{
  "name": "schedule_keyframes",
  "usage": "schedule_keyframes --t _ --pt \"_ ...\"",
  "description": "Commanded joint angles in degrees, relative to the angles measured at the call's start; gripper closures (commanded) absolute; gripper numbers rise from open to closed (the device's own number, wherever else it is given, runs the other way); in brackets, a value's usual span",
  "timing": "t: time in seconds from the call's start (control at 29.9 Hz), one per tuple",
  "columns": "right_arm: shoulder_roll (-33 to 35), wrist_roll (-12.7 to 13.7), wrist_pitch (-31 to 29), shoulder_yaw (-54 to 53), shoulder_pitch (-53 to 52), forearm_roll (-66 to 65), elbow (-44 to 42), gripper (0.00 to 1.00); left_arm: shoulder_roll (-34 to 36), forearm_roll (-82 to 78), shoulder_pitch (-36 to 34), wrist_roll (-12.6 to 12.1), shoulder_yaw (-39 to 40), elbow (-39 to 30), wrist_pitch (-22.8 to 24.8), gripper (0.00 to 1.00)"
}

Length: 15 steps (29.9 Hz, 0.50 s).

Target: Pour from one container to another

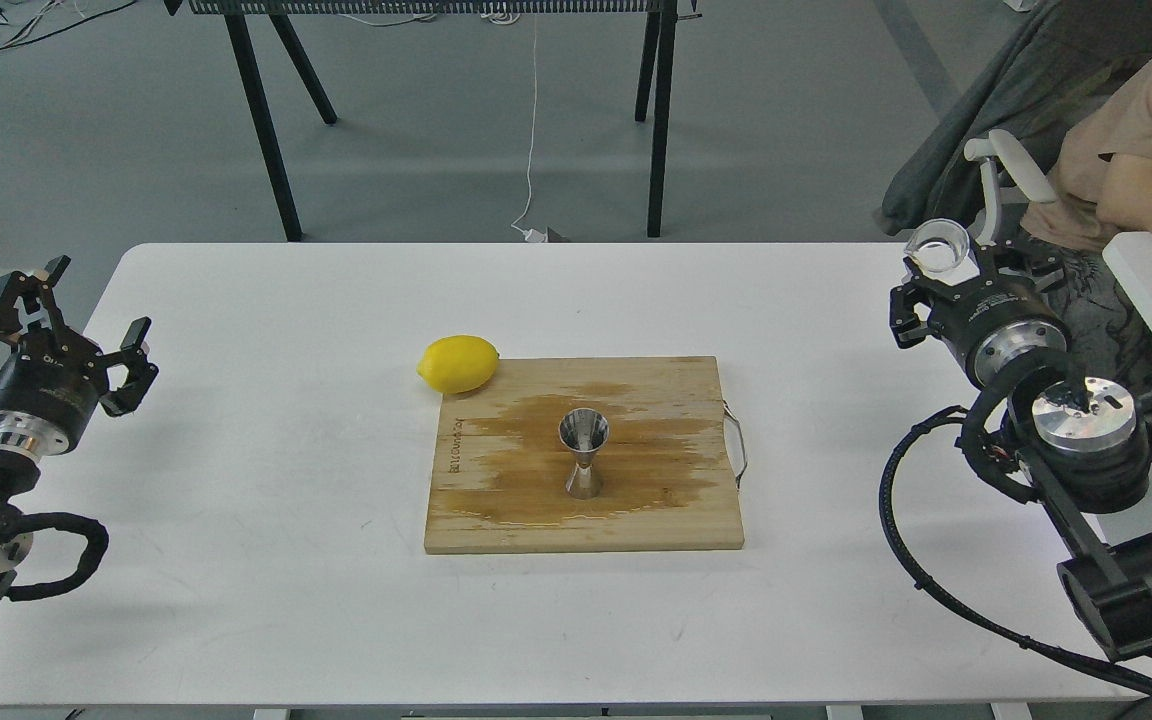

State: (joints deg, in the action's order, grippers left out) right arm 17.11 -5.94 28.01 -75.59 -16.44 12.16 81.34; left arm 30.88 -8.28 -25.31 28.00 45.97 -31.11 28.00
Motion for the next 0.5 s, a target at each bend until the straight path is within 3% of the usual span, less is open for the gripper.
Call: schedule_keyframes --t 0.0,0.17,0.3,0.47 --pt "-0.15 0.14 -0.01 -2.63 1.40 5.66 -4.16 0.61 -0.03 -0.07 0.09 0.00 0.00 0.00 0.00 0.02" --pt "-1.02 2.42 -0.01 -2.90 1.49 10.24 -10.75 0.61 -0.12 -0.07 0.09 0.00 0.00 0.00 0.00 0.02" --pt "-2.78 6.29 -0.01 -2.90 0.97 10.69 -15.85 0.62 -0.12 -0.07 0.09 0.00 0.00 0.00 0.00 0.02" --pt "-4.98 6.99 -0.01 -2.90 0.79 10.69 -17.97 0.61 -0.20 -0.07 0.09 0.00 -0.09 0.00 0.00 0.02"
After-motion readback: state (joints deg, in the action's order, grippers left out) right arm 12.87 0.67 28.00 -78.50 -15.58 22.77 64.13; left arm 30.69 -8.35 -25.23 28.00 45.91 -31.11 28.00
